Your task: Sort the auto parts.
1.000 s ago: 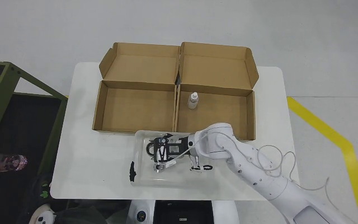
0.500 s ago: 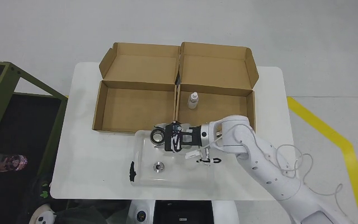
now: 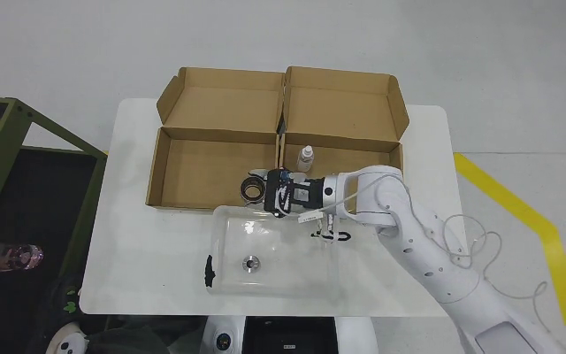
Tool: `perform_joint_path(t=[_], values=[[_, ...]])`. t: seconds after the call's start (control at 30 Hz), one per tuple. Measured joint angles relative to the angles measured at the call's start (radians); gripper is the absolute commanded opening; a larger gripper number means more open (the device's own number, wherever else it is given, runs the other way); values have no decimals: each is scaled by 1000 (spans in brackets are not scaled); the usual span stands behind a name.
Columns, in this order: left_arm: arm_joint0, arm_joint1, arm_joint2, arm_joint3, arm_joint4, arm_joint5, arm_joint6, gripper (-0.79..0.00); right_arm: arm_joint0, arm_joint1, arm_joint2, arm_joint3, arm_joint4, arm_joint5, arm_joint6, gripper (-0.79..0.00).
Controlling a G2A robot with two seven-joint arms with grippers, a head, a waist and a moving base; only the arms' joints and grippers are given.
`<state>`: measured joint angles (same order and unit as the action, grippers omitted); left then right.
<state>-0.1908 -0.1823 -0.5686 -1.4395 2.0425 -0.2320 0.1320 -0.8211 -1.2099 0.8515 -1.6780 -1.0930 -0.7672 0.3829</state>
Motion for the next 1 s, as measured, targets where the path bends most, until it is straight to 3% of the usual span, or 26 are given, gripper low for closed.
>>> perform_joint_path(t=[1.0], values=[[0, 0, 0, 0, 0, 0, 0, 0, 251, -124, -182, 399, 0, 146, -46, -785]])
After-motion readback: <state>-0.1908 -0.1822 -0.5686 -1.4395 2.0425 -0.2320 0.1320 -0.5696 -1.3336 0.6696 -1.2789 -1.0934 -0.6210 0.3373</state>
